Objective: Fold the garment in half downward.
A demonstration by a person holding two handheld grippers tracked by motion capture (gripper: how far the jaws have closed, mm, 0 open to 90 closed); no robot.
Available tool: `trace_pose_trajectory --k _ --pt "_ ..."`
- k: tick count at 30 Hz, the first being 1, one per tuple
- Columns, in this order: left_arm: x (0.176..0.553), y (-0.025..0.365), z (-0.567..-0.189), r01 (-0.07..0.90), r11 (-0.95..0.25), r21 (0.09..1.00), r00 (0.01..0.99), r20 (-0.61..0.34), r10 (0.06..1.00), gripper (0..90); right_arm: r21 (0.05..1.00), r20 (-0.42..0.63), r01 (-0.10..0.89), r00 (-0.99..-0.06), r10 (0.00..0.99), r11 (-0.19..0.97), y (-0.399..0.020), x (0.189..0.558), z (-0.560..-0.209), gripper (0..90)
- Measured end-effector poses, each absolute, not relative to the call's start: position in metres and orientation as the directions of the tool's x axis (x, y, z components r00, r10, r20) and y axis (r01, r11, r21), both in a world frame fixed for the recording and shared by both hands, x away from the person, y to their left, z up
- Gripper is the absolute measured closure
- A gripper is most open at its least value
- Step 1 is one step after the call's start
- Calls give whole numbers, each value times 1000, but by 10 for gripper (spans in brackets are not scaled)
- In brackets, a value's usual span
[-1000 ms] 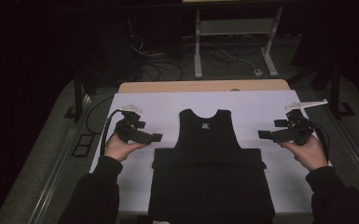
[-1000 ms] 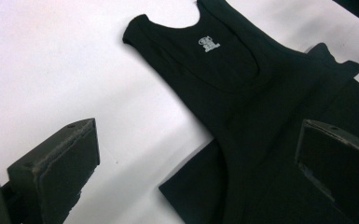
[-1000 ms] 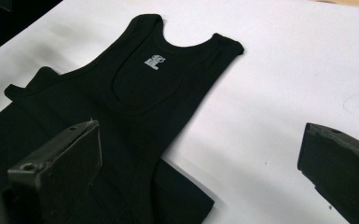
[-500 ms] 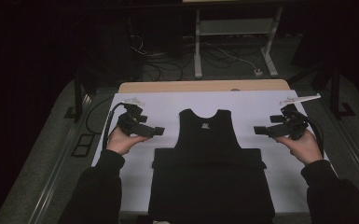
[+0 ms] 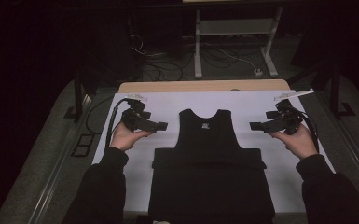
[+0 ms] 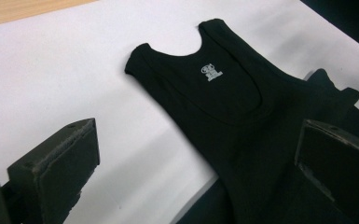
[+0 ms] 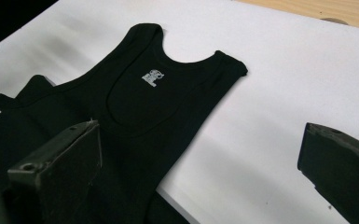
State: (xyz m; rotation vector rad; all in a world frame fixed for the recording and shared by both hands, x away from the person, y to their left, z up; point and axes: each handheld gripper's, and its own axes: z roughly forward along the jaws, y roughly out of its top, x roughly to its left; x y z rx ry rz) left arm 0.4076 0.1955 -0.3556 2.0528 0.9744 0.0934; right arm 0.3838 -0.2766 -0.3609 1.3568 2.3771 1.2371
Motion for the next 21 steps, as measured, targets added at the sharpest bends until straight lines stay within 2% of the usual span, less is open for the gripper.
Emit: trace_pose_trajectory --k 21 --pt "430 175 -360 601 -328 729 695 -274 665 0 703 261 651 -611 748 287 -249 406 -367 0"
